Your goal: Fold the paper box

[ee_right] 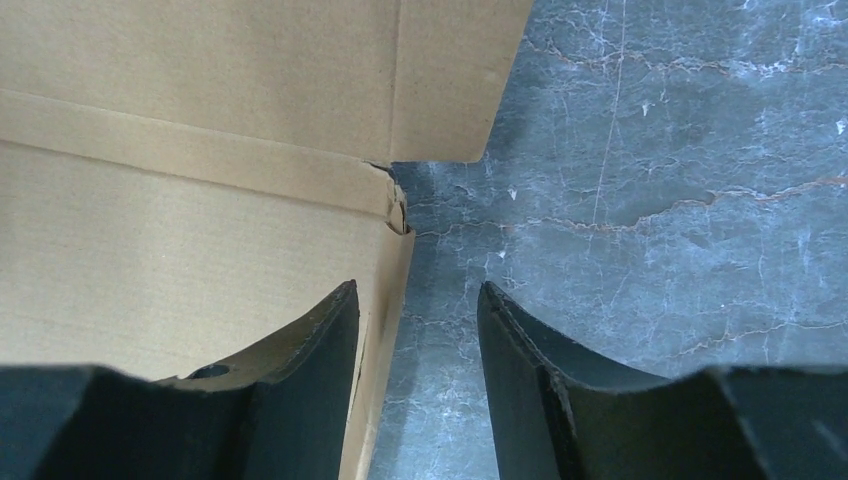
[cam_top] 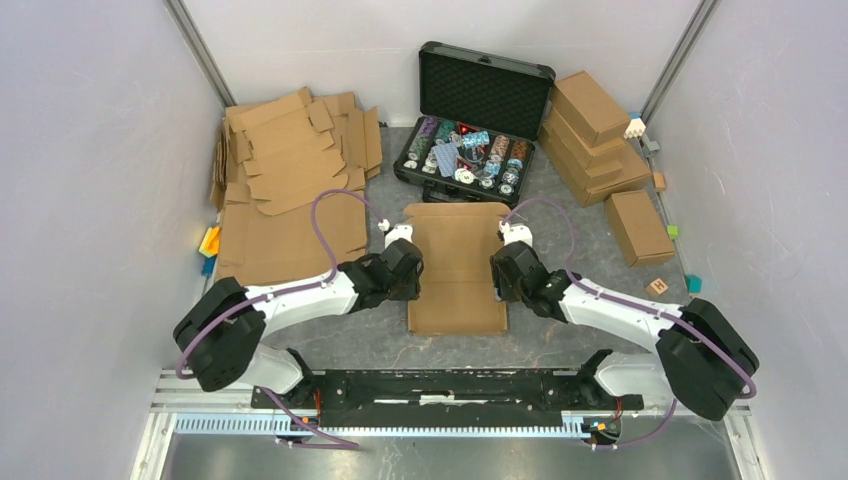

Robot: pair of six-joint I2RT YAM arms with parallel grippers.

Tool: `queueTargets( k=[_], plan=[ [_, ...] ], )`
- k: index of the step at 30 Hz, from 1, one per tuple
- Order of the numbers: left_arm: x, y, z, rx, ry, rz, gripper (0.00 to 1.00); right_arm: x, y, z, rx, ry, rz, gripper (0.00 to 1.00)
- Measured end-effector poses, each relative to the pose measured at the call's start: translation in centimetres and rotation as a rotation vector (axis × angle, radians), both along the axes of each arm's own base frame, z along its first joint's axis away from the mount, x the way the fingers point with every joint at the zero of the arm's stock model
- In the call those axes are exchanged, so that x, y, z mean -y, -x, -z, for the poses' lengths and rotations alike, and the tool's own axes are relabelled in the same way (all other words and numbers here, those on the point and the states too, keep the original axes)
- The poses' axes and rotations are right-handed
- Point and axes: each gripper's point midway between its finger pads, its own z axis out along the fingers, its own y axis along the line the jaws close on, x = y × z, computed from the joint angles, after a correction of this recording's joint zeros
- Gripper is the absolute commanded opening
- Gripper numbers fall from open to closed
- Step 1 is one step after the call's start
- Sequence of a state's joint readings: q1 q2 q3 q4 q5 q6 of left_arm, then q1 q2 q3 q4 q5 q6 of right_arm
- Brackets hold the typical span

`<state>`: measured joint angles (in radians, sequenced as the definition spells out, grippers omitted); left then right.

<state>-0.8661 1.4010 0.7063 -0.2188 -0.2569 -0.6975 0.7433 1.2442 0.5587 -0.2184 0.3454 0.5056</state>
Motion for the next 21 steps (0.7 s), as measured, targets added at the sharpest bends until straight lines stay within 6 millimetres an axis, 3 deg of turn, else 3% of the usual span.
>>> queueTargets(
  k=[11, 15, 18, 21],
  plan=[
    [-1.0, -0.2, 1.8, -0.039, -0.118, -0.003, 0.34, 0.1, -0.3, 1.6, -0.02, 0.045, -0.002, 0.44],
    [-0.8, -0.6, 2.1, -0.045, -0.122, -0.005, 0.19, 0.0, -0.5, 1.6, -0.014, 0.041, -0.003, 0.38],
    [-0.4, -0.9, 2.0, -0.042, -0.114, -0.003, 0.02, -0.3, -0.7, 1.6, -0.006, 0.032, -0.007, 0.27],
    [-0.2, -1.3, 1.9, -0.034, -0.109, -0.01, 0.02, -0.7, -0.8, 1.6, -0.004, 0.024, -0.02, 0.16]
  ],
)
